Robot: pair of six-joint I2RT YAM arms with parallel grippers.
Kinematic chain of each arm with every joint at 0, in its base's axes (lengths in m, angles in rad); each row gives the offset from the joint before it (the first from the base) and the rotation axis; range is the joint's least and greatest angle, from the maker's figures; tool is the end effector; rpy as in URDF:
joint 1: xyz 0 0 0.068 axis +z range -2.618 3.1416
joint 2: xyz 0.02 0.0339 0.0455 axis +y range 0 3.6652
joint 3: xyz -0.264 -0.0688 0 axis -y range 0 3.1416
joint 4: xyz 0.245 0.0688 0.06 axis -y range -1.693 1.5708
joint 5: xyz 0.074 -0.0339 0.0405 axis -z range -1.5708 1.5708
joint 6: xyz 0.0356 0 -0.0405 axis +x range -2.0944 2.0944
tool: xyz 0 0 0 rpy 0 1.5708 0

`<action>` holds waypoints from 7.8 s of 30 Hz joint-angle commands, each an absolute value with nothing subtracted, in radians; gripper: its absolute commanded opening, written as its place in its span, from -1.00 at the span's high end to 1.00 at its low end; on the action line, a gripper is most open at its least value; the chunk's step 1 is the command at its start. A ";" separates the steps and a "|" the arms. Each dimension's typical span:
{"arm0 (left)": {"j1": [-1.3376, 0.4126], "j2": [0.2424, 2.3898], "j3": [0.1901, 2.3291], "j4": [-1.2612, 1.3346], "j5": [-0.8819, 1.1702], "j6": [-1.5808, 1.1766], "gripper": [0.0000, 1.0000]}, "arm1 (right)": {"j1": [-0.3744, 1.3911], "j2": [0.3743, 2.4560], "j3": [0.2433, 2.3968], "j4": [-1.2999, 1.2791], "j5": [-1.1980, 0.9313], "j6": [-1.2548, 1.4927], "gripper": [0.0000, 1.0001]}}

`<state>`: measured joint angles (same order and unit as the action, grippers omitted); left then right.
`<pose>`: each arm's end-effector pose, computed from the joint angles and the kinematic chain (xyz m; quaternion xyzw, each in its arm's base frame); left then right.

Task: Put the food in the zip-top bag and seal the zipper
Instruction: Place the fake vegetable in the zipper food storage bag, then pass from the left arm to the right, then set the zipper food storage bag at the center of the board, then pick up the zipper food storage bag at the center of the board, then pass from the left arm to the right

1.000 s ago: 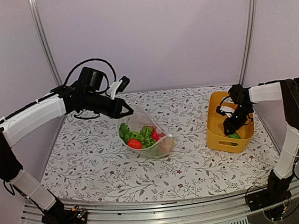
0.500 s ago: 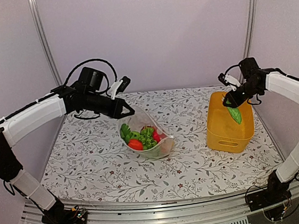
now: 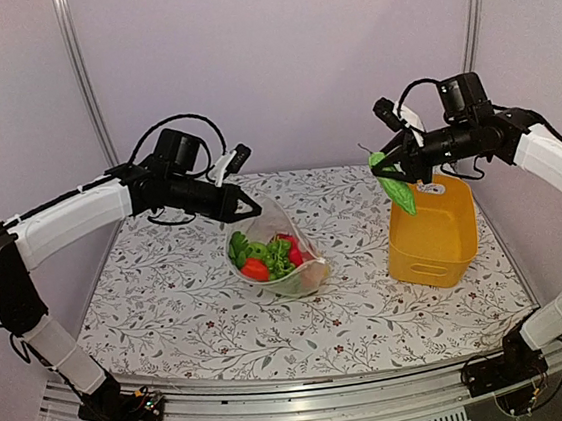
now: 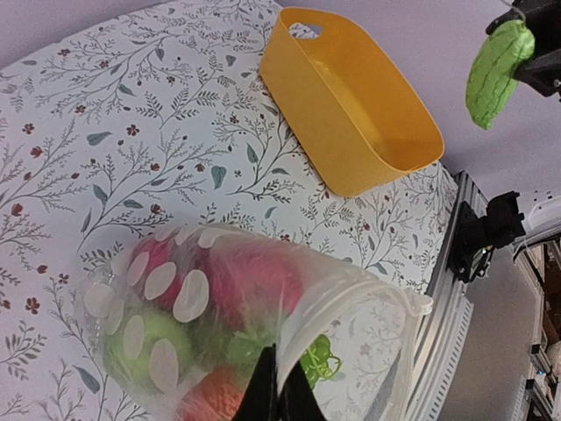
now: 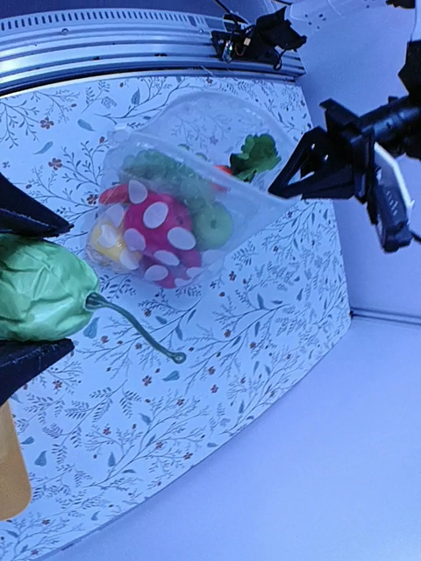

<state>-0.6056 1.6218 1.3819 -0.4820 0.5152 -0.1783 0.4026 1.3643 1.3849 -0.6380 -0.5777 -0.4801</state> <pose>0.2897 -0.2219 0.3079 0.2894 0.8389 -0.3667 0.2793 0.2631 0.1332 0.3768 -0.4820 0.7143 0.2359 0.4493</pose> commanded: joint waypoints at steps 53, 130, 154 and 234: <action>-0.570 1.593 1.345 -0.436 0.560 -0.190 1.00 | 1.015 1.912 1.806 -0.769 -0.298 -0.617 -0.20; -0.870 1.151 0.903 -0.265 0.498 0.214 -0.11 | 1.060 1.709 1.600 -0.818 -0.393 -0.679 0.89; -1.225 1.200 0.977 -0.483 0.156 0.144 0.00 | 1.002 1.752 1.593 -0.746 -0.307 -0.645 1.00; -1.114 1.330 1.050 -0.221 -0.170 0.135 0.96 | 0.652 1.621 1.271 -0.335 -0.771 -0.502 0.34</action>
